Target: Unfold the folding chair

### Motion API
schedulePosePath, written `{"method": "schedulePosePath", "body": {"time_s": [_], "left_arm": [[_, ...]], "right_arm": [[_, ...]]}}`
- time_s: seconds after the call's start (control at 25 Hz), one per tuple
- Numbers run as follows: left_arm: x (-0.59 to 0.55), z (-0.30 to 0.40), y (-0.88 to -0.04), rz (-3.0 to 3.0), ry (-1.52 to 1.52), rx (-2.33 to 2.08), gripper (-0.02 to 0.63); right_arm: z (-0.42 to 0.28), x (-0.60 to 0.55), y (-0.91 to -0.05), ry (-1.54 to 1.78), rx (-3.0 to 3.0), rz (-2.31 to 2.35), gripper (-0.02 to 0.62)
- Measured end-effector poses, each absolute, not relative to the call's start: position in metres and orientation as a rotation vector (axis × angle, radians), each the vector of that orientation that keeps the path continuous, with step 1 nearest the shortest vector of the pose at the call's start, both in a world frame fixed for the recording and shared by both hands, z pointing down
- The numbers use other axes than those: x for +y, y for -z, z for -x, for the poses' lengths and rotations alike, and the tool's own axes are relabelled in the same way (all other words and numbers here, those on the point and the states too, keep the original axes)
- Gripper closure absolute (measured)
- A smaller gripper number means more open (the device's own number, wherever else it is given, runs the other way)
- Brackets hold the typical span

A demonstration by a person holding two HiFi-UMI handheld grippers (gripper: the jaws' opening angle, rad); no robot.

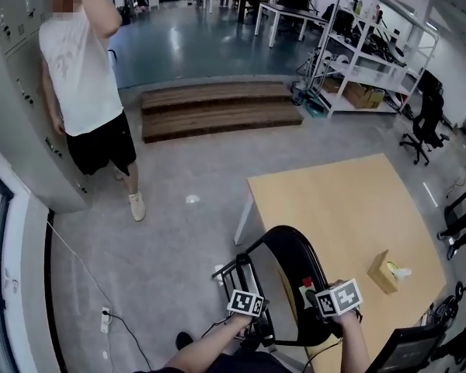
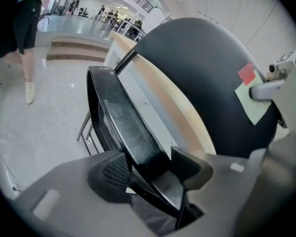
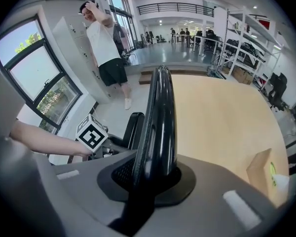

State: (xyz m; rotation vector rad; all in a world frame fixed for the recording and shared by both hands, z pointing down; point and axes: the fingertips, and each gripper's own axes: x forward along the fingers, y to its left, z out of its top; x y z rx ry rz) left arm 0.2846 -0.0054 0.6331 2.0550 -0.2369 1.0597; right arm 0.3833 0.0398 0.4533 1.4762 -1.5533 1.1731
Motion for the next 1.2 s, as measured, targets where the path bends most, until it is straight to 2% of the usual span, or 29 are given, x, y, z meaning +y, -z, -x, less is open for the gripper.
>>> {"method": "schedulePosePath", "body": {"time_s": [0.28,0.84,1.2], "left_arm": [[-0.014,-0.256,-0.635,-2.057,-1.017,-0.217,0.354],[-0.041,-0.141,-0.668,-1.912,-0.911,-0.378,0.367],[-0.065,-0.123,-0.685,-1.924,-0.879,-0.426,0.367]], "right_arm": [[-0.371,0.037,-0.453,-1.162,-1.546,-1.489,0.538],[-0.347,0.033,-0.470,-1.219,-1.602,-1.463,0.545],[-0.353,0.025,-0.474,-1.229,-1.646,-1.497,0.545]]}}
